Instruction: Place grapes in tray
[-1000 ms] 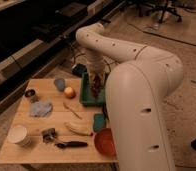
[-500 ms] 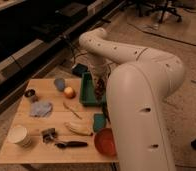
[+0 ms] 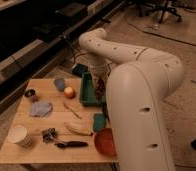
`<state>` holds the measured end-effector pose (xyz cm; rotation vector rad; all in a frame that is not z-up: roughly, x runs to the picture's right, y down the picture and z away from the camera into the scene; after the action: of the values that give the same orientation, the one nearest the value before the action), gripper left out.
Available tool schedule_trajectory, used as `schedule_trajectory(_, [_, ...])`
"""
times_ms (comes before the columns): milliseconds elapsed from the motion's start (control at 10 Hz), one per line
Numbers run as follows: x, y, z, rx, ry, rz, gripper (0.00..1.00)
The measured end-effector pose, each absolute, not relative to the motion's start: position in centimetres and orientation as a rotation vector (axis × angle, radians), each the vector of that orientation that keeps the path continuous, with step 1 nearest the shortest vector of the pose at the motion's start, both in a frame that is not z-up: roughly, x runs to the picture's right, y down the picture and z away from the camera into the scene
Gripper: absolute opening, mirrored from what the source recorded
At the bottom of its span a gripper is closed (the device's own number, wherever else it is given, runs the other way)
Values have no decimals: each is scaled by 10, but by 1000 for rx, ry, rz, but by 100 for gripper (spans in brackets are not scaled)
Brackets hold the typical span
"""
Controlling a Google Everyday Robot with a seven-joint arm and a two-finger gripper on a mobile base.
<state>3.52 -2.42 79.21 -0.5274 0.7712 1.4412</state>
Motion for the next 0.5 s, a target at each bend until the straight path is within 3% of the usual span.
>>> schedule_trajectory(500, [70,-38,827,-462,797,1507,0])
